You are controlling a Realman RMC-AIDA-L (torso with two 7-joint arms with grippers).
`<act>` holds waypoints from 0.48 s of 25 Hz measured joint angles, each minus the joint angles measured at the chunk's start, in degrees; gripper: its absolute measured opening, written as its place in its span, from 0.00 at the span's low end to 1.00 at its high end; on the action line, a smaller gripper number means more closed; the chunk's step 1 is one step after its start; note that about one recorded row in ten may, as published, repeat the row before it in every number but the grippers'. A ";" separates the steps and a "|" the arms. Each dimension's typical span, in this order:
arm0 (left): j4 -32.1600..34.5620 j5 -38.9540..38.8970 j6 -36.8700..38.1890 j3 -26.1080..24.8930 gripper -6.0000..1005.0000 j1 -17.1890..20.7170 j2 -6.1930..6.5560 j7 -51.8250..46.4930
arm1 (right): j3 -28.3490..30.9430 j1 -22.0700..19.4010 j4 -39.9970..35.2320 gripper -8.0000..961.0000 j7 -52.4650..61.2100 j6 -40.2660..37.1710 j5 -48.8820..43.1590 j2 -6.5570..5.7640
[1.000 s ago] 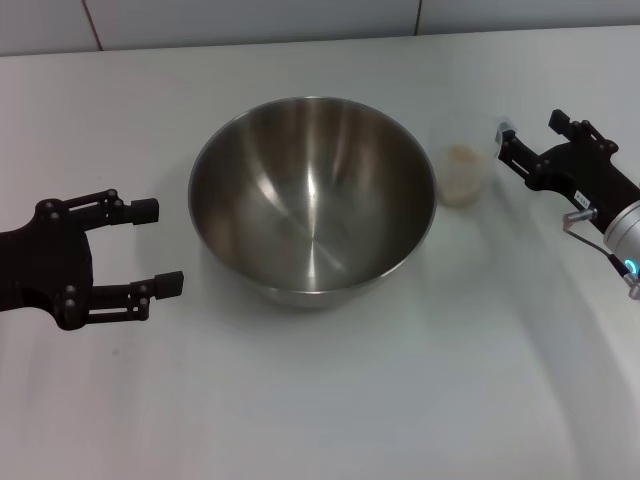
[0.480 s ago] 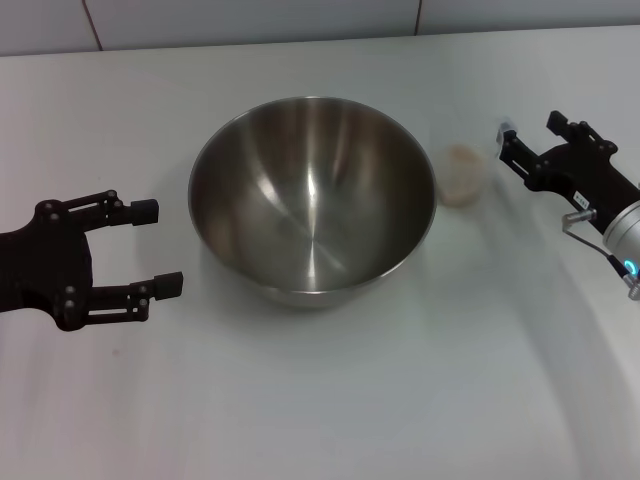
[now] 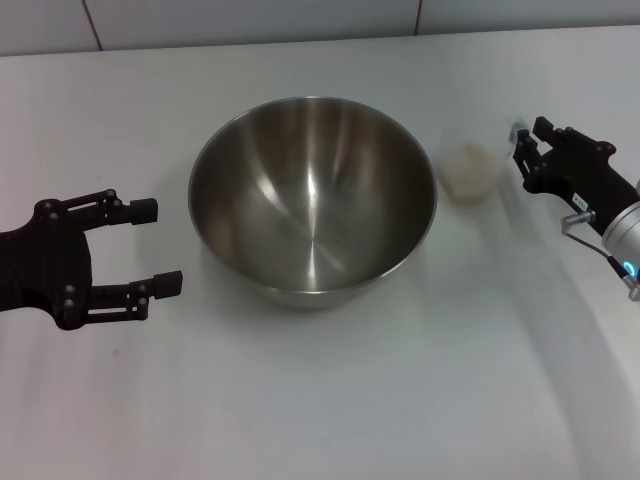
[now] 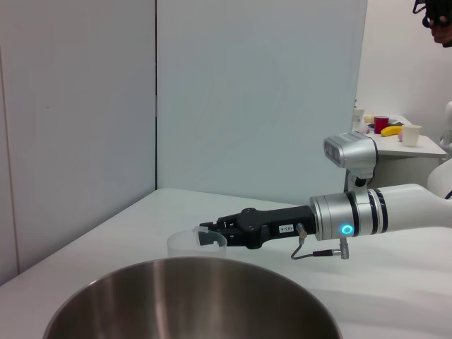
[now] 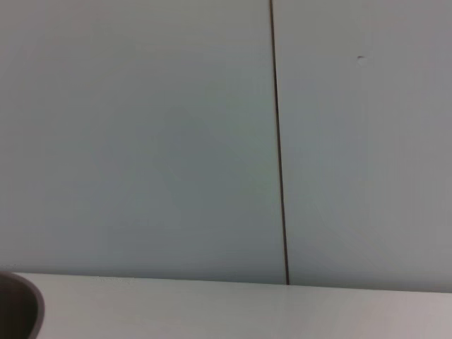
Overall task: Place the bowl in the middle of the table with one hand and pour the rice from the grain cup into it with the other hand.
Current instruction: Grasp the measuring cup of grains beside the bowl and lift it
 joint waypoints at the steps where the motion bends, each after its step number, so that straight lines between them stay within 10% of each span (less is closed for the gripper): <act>1: 0.00 0.00 -0.01 -0.03 0.83 0.00 0.00 0.00 | 0.09 -0.04 0.00 0.41 -0.01 0.00 0.00 0.00; 12: 0.11 0.00 -0.02 -0.84 0.83 0.00 0.00 0.00 | 0.24 -0.04 0.25 0.04 0.06 0.00 0.07 0.09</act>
